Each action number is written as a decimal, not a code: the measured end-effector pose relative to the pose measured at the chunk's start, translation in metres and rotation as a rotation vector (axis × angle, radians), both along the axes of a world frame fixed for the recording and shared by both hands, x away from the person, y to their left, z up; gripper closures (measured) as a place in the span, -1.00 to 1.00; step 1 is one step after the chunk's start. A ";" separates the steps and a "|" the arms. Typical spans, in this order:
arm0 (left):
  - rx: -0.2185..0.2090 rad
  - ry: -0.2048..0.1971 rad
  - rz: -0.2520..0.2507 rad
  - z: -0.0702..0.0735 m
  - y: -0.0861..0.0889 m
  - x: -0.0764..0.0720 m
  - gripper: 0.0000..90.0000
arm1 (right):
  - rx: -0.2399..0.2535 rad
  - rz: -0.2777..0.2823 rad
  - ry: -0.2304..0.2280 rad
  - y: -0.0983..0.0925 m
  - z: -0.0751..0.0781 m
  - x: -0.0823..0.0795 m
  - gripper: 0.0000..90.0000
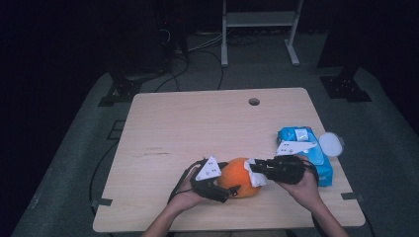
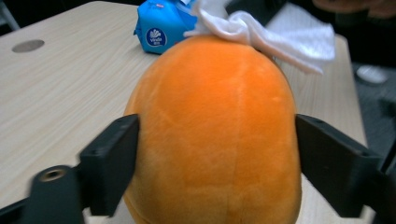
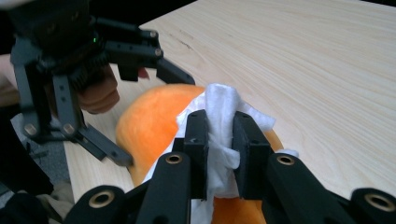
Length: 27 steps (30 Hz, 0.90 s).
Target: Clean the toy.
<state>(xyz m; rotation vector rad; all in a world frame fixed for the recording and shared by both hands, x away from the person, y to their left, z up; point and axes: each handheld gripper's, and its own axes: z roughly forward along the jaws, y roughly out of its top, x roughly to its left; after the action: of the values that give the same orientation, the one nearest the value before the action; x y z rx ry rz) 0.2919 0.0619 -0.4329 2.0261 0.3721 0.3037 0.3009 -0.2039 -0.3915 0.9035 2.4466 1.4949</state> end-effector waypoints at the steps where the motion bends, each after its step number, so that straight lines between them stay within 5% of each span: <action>1: 0.014 -0.023 -0.013 0.002 -0.003 -0.003 -0.54 | 0.003 0.002 -0.003 0.001 0.001 -0.001 0.70; 5: 0.047 -0.073 -0.050 0.003 -0.008 -0.011 -0.51 | -0.002 0.034 -0.039 0.011 0.009 -0.009 0.69; 11: -0.012 -0.005 -0.029 0.000 -0.002 -0.003 -0.68 | -0.012 0.001 -0.030 0.001 0.003 -0.003 0.70; 15: 0.013 -0.034 -0.033 0.001 -0.006 -0.005 -0.55 | 0.003 -0.013 -0.009 -0.003 0.004 -0.001 0.70; 22: 0.035 -0.056 -0.043 0.000 -0.005 -0.008 -0.45 | -0.044 0.046 -0.072 0.021 0.009 -0.014 0.69; 27: 0.021 -0.060 -0.034 0.004 -0.009 -0.010 -0.44 | -0.048 -0.007 -0.066 0.006 0.006 -0.006 0.69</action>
<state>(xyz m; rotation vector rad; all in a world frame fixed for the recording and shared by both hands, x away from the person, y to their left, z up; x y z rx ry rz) 0.2817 0.0529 -0.4293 2.0370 0.2983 0.3478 0.2947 -0.1976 -0.3853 0.8395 2.4190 1.4342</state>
